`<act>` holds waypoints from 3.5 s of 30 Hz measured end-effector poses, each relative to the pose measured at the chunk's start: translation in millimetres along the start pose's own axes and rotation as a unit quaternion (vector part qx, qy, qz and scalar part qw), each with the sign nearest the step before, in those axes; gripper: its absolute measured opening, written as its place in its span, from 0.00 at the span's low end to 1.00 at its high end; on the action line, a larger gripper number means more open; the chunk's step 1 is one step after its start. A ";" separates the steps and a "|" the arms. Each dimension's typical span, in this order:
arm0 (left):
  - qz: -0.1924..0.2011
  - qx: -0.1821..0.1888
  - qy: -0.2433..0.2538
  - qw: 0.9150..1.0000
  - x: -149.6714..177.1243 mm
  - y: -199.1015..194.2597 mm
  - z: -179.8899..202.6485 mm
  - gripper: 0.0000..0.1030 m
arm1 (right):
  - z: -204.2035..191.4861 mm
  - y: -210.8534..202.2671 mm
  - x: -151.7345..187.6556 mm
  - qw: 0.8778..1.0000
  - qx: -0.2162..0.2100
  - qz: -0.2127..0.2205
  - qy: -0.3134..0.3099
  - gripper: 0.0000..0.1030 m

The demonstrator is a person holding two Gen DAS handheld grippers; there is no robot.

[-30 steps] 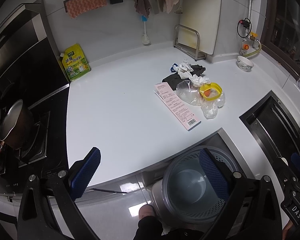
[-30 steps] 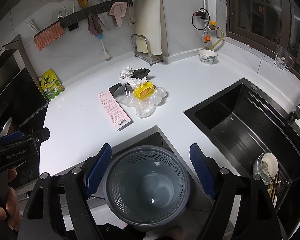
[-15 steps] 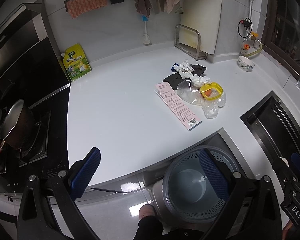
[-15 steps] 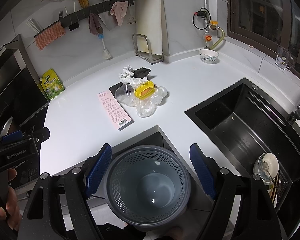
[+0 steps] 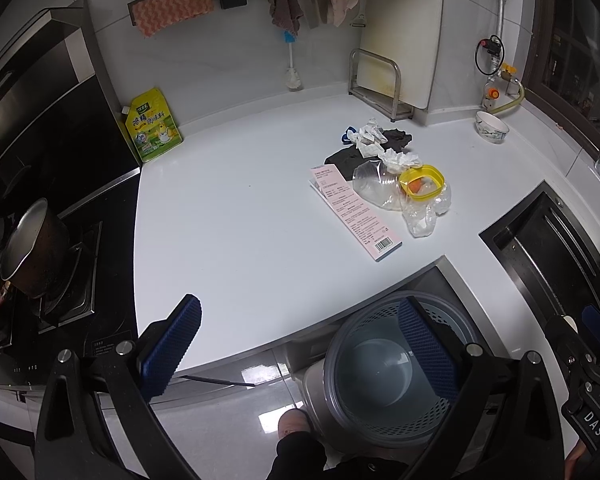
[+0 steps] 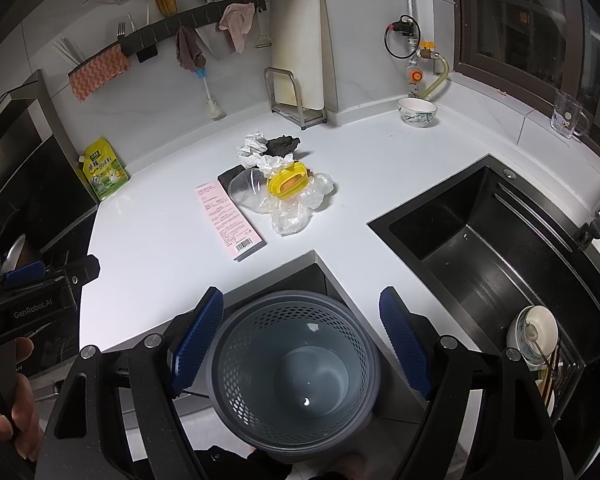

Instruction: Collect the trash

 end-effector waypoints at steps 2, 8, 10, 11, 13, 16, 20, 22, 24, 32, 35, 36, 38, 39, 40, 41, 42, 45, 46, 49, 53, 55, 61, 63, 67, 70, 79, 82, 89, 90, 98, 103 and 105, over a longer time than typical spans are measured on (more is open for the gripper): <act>0.000 0.000 0.000 1.000 -0.3 0.2 0.2 0.94 | 0.4 -0.3 0.3 1.000 0.000 0.000 0.000 0.74; 0.000 -0.003 -0.002 1.000 -1.6 0.1 1.9 0.94 | 1.2 0.0 -0.5 1.000 -0.002 0.000 -0.001 0.74; 0.000 -0.004 -0.005 1.000 -1.2 0.3 3.1 0.94 | 0.8 0.2 -0.1 1.000 -0.002 0.000 -0.001 0.74; 0.000 -0.005 -0.006 1.000 -0.3 0.0 4.3 0.94 | 0.7 0.9 -0.2 1.000 -0.003 -0.001 -0.002 0.74; -0.001 -0.007 -0.010 1.000 1.7 0.3 6.1 0.94 | 3.9 2.1 0.5 1.000 -0.006 -0.003 -0.004 0.74; -0.008 -0.012 -0.021 1.000 7.1 4.1 8.5 0.94 | 11.7 4.7 4.2 1.000 -0.010 -0.007 -0.009 0.74; -0.014 -0.021 -0.034 0.999 15.5 8.7 13.3 0.94 | 23.7 12.1 10.1 1.000 -0.019 -0.016 -0.017 0.74; -0.013 -0.028 -0.038 0.999 18.4 10.1 15.7 0.94 | 30.7 17.2 12.2 0.999 -0.026 -0.020 -0.022 0.74; -0.014 -0.032 -0.041 0.999 21.8 12.7 18.2 0.94 | 37.9 23.5 13.7 0.999 -0.034 -0.023 -0.027 0.75; -0.011 -0.048 -0.056 0.997 15.8 35.4 20.7 0.94 | 51.7 62.7 -11.0 0.997 -0.055 -0.024 -0.054 0.74; -0.009 -0.046 -0.060 0.997 1.2 50.8 19.7 0.94 | 47.6 80.9 -28.8 0.996 -0.058 -0.020 -0.064 0.74; -0.005 -0.047 -0.061 0.997 -5.0 56.0 18.9 0.94 | 46.2 85.7 -34.2 0.996 -0.058 -0.017 -0.068 0.75; 0.006 -0.049 -0.057 0.997 -20.2 68.4 18.5 0.94 | 41.4 100.6 -51.6 0.995 -0.052 -0.011 -0.080 0.75; 0.008 -0.052 -0.053 0.997 -28.6 77.2 18.7 0.94 | 39.0 106.8 -58.9 0.995 -0.051 -0.009 -0.084 0.75; 0.008 -0.051 -0.050 0.997 -35.5 84.4 19.6 0.94 | 35.8 114.8 -68.4 0.995 -0.053 -0.006 -0.088 0.75; 0.010 -0.048 -0.047 0.998 -42.9 93.3 20.9 0.94 | 33.0 124.0 -77.7 0.994 -0.055 -0.005 -0.091 0.75; 0.012 -0.046 -0.048 0.998 -48.4 100.6 21.8 0.94 | 30.9 131.6 -84.7 0.994 -0.057 -0.005 -0.094 0.74; 0.011 -0.036 -0.059 0.998 -61.6 126.4 23.8 0.94 | 23.5 158.4 -109.0 0.992 -0.051 0.001 -0.116 0.75; 0.007 -0.029 -0.064 0.998 -65.0 135.6 25.2 0.94 | 20.9 167.1 -116.3 0.991 -0.049 0.004 -0.124 0.74; 0.002 -0.012 -0.070 0.997 -71.9 155.9 29.6 0.94 | 11.4 191.3 -133.5 0.987 -0.049 0.008 -0.150 0.74; -0.004 -0.001 -0.067 0.998 -77.3 175.5 37.3 0.94 | 2.0 218.7 -150.5 0.982 -0.045 0.011 -0.181 0.74; -0.007 0.001 -0.063 0.998 -78.8 183.9 41.9 0.94 | -2.1 227.7 -154.0 0.979 -0.040 0.012 -0.198 0.74; -0.018 0.011 -0.063 0.998 -78.9 200.7 47.1 0.94 | -11.1 245.8 -152.4 0.971 -0.045 -0.003 -0.236 0.74; -0.018 0.012 -0.064 0.998 -78.6 203.0 47.2 0.94 | -14.0 248.8 -150.4 0.968 -0.045 -0.008 -0.248 0.74; -0.021 0.011 -0.065 0.998 -78.1 207.7 46.7 0.94 | -18.8 256.2 -149.2 0.964 -0.041 -0.010 -0.261 0.74; -0.025 0.010 -0.067 0.997 -77.9 210.4 44.1 0.94 | -22.1 263.6 -148.9 0.961 -0.034 -0.009 -0.273 0.74; -0.020 0.015 -0.076 0.997 -78.1 208.9 39.4 0.94 | -23.5 274.6 -158.9 0.962 -0.023 0.006 -0.274 0.74; -0.020 0.018 -0.076 0.997 -78.7 209.1 40.4 0.94 | -24.9 272.2 -161.7 0.960 -0.019 0.022 -0.277 0.74; -0.022 0.027 -0.081 0.996 -79.4 213.4 46.7 0.94 | -20.8 264.9 -161.7 0.963 -0.036 0.025 -0.267 0.65; -0.024 0.030 -0.083 0.996 -79.5 214.7 48.1 0.94 | -19.8 263.4 -161.8 0.964 -0.039 0.026 -0.263 0.65; -0.022 0.045 -0.105 0.993 -84.7 220.3 54.7 0.94 | -0.9 245.6 -167.5 0.975 -0.058 0.042 -0.210 0.64; -0.024 0.046 -0.122 0.991 -91.3 228.7 63.4 0.94 | 10.8 237.6 -167.8 0.979 -0.051 0.048 -0.190 0.64; -0.025 0.045 -0.130 0.990 -93.6 232.8 65.6 0.94 | 14.3 235.1 -166.7 0.980 -0.050 0.048 -0.186 0.64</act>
Point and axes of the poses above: each gripper's, at about its wrist camera, not at the fingertips, and y roughly the way its jaws point, z to its right, x to its underside, the point moved 9 cm from there along y, roughly the way its jaws point, and after that the axes turned 9 degrees about -z, right-handed, at the moved point
